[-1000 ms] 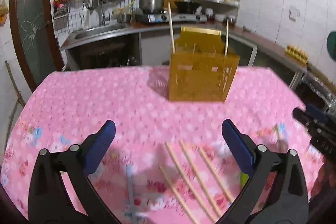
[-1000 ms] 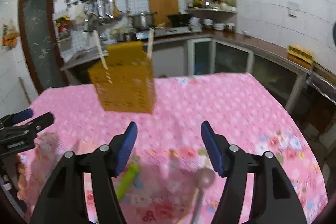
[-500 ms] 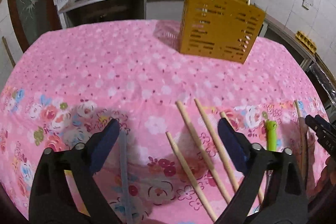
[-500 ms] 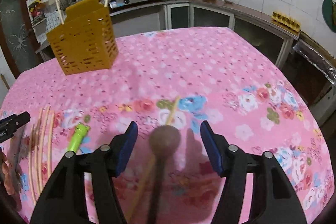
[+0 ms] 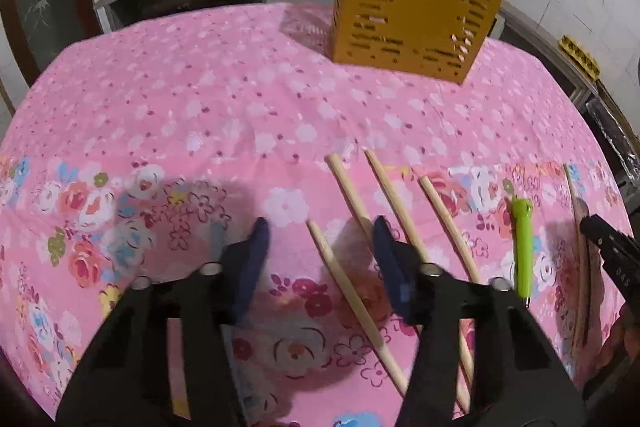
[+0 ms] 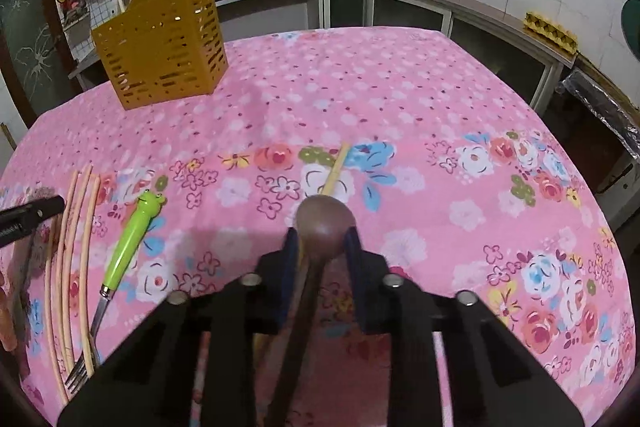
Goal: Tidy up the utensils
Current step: 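Grasp the wooden-handled grey spoon with the right gripper while the left grasps a chopstick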
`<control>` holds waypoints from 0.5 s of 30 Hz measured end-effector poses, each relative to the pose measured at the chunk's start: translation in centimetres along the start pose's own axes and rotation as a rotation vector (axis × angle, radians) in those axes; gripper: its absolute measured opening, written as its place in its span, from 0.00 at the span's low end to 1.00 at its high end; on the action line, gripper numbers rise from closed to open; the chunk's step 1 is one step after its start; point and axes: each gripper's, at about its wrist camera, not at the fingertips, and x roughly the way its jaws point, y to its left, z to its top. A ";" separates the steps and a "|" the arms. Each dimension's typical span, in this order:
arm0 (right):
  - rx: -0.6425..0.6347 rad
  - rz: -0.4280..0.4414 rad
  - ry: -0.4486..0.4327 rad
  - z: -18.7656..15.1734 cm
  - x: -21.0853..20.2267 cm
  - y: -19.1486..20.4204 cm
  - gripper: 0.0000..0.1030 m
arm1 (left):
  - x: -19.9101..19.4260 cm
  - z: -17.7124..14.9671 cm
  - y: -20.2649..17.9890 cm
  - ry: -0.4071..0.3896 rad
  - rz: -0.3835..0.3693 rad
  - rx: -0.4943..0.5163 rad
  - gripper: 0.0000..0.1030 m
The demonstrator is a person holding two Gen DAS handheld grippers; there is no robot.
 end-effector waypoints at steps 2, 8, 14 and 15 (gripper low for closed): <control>0.011 0.005 0.004 0.1 -0.1 -0.3 0.20 | 0.0 0.1 0.0 0.000 -0.003 -0.004 0.44; 0.047 0.011 0.027 0.2 0.1 -0.9 0.19 | 0.1 0.2 -0.2 0.013 -0.009 0.006 0.39; 0.062 0.004 0.056 0.4 1.0 -1.2 0.16 | 0.4 0.7 -0.5 0.026 -0.025 0.017 0.35; 0.065 0.005 0.065 0.7 1.3 -1.2 0.17 | 0.5 0.9 -0.5 0.032 -0.030 0.020 0.35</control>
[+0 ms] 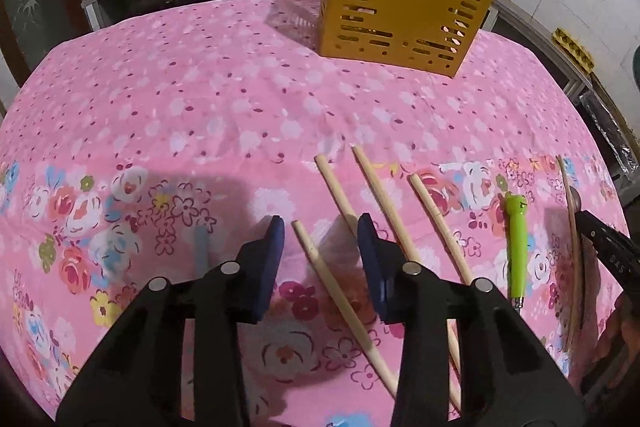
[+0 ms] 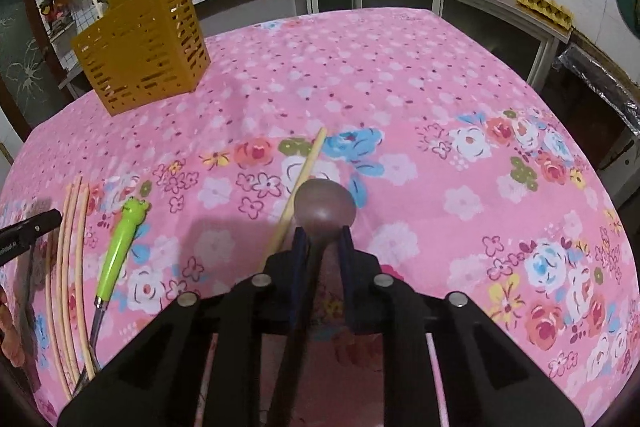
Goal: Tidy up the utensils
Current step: 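Grasp the wooden-handled grey spoon with the right gripper while the left grasps a chopstick, then lift the spoon upright with the right gripper while the left lifts its chopstick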
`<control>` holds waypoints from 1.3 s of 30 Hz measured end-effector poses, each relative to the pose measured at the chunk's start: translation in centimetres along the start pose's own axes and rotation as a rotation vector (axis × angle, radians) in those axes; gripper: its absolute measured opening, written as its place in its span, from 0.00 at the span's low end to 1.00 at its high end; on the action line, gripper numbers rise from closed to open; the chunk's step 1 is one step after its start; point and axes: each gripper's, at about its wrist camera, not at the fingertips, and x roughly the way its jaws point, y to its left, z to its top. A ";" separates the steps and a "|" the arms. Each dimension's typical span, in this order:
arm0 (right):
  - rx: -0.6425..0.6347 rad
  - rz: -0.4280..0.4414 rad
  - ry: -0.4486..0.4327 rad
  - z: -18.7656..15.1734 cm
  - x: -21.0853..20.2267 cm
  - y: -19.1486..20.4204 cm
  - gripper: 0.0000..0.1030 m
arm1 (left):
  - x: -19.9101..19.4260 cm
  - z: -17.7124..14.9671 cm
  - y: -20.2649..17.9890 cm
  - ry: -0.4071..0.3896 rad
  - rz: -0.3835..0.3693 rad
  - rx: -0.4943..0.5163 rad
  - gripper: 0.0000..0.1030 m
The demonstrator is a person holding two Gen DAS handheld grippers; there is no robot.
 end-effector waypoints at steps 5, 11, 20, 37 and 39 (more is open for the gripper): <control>0.006 0.011 0.069 1.2 0.7 -0.1 0.18 | 0.2 0.5 -0.1 0.042 -0.035 0.006 0.25; -0.024 -0.004 0.103 1.9 1.3 0.4 0.19 | 1.0 1.1 -1.1 0.090 -0.044 0.039 0.14; -0.032 0.007 0.134 2.1 1.3 0.2 0.16 | 1.2 1.4 -1.4 0.104 -0.038 0.068 0.13; -0.019 0.010 0.113 2.5 1.6 0.0 0.10 | 1.5 1.6 -0.9 0.092 -0.013 0.077 0.10; -0.014 0.015 0.102 2.5 1.6 -0.1 0.09 | 1.3 1.6 -1.0 0.071 -0.007 0.081 0.09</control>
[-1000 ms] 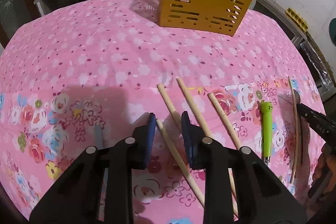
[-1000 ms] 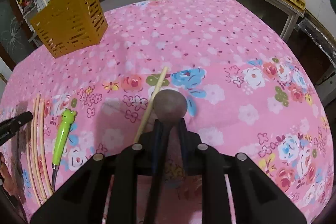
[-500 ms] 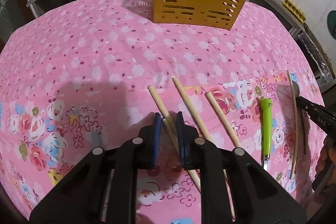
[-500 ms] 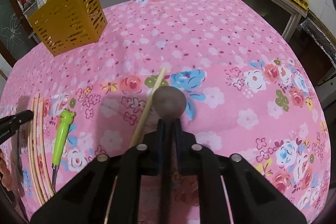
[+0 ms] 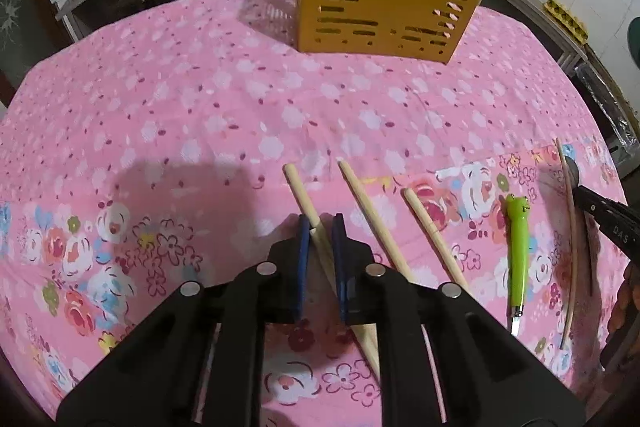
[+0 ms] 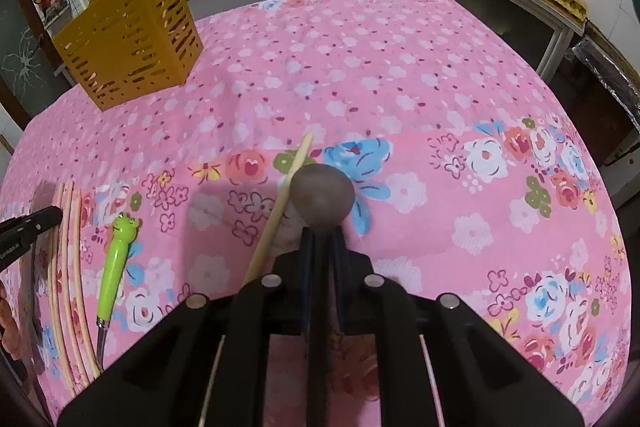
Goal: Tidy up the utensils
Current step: 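Lift the spoon upright with the right gripper while the left lifts its chopstick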
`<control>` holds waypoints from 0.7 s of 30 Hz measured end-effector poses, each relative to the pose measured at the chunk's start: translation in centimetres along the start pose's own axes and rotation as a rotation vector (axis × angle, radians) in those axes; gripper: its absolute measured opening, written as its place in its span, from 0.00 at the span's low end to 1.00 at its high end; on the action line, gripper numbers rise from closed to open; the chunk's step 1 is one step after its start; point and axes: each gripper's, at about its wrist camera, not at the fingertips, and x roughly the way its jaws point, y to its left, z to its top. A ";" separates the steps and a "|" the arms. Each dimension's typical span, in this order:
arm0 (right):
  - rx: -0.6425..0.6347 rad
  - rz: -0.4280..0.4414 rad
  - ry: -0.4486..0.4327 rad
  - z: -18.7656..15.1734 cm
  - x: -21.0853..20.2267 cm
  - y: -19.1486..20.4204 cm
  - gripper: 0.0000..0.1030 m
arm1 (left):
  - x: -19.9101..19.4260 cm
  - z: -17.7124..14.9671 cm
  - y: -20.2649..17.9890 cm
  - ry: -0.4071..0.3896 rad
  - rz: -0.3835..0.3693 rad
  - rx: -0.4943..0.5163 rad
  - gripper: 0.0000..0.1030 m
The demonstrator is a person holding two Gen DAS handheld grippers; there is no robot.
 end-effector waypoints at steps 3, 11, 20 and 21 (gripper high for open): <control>0.015 0.012 -0.019 -0.1 -0.2 -0.2 0.08 | -0.8 0.1 0.1 -0.031 -0.010 -0.006 0.07; 0.032 0.042 -0.117 0.0 -2.9 -0.2 0.08 | -4.2 0.5 1.1 -0.132 -0.049 -0.032 0.05; 0.033 0.076 -0.214 0.5 -5.4 0.3 0.08 | -7.2 0.9 0.8 -0.235 -0.075 -0.018 0.05; 0.033 0.077 -0.214 0.4 -5.3 0.4 0.08 | -7.3 0.9 0.8 -0.237 -0.076 -0.020 0.05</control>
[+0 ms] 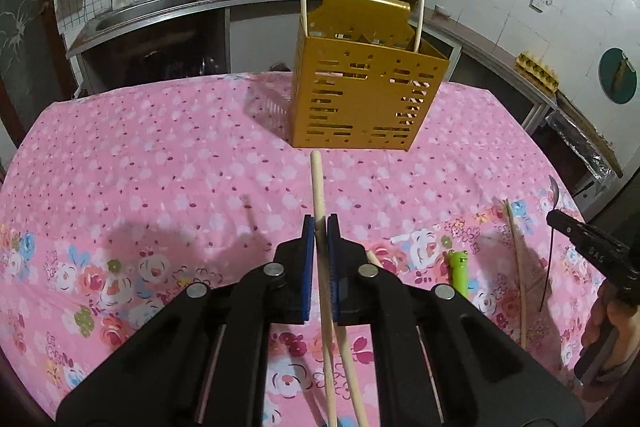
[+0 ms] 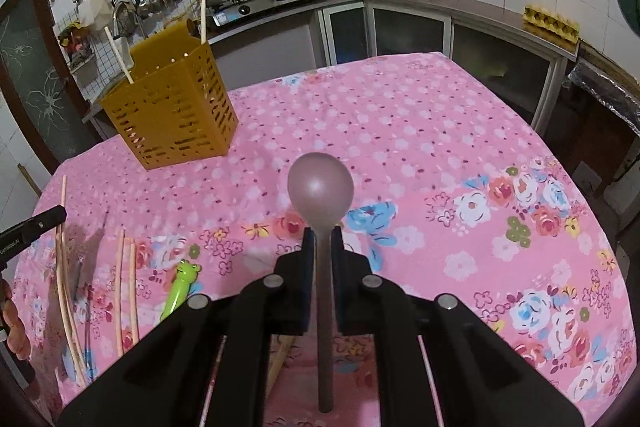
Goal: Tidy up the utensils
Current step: 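Lift the spoon upright with the right gripper while the left lifts its chopstick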
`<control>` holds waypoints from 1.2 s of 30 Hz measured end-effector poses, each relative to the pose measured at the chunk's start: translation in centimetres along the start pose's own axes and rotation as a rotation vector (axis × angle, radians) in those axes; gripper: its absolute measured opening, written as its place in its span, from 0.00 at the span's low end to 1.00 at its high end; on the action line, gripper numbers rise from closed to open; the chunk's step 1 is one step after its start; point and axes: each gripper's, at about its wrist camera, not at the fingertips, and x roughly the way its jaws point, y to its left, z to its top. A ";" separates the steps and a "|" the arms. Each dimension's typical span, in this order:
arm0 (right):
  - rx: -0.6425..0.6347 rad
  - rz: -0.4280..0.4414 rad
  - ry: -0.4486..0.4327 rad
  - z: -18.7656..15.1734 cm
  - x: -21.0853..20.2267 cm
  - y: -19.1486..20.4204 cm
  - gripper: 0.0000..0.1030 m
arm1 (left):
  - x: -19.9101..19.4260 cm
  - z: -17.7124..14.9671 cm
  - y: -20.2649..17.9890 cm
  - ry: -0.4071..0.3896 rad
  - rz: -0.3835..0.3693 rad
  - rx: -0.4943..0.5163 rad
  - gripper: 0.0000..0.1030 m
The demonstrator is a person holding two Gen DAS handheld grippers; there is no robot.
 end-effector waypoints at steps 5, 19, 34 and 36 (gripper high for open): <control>-0.001 0.010 0.000 0.0 0.1 0.2 0.08 | -0.1 0.3 0.6 -0.003 -0.019 -0.019 0.05; -0.019 -0.015 0.042 -0.2 1.1 0.3 0.08 | 3.4 0.8 1.3 0.121 -0.005 -0.023 0.00; -0.025 -0.059 0.112 -0.4 4.5 -0.4 0.08 | 9.8 0.5 0.6 0.225 0.067 0.000 0.05; -0.028 -0.059 0.121 -0.5 4.8 -0.3 0.08 | 10.0 0.5 0.4 0.228 0.069 0.006 0.05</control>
